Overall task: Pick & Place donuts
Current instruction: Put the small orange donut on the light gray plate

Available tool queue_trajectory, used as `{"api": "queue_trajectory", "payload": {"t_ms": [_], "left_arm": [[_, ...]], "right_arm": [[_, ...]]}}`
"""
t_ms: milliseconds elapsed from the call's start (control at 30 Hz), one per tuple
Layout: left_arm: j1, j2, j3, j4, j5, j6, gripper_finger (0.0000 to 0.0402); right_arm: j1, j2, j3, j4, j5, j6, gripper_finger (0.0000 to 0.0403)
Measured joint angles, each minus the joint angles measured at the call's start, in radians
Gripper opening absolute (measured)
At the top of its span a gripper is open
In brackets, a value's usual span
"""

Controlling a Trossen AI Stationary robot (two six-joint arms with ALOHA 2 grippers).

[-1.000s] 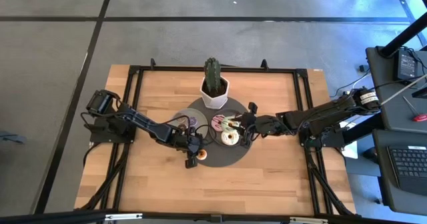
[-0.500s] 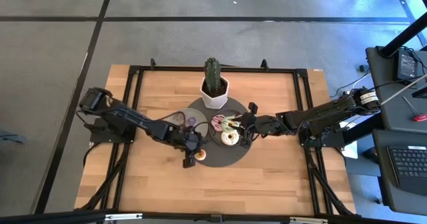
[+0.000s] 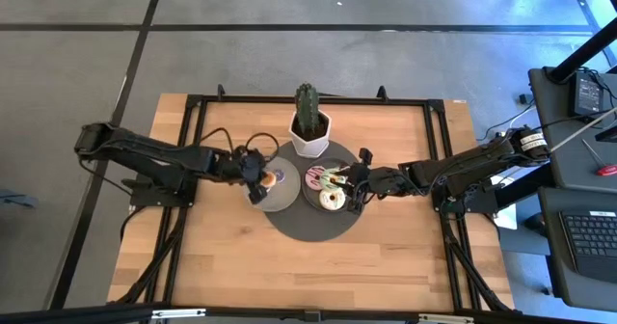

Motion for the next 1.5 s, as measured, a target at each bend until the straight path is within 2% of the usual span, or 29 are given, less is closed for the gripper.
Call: {"api": "queue_trajectory", "payload": {"t_ms": [233,400,733,1100,1500], "left_arm": [[0.117,0.012,-0.097,0.092,0.048,-0.022,0.0008],[0.151,0.013,-0.118,0.115,0.089,-0.018,0.0005],[0.15,0.015,-0.129,0.136,0.069,-0.02,0.0005],[0.142,0.088,-0.13,0.158,0.051,-0.022,0.0005],[0.142,0.091,-0.129,0.152,0.05,-0.02,0.0015]], "right_arm": [[0.0,0.0,0.0,0.002,0.0,0.0,0.0129],[-0.001,0.0,0.0,0.001,0.0,-0.001,0.0129],[-0.001,0.0,0.0,0.0,0.015,-0.004,0.0129],[-0.001,0.0,0.0,-0.001,0.016,-0.004,0.0129],[-0.001,0.0,0.0,-0.001,0.018,-0.004,0.0129]]}}
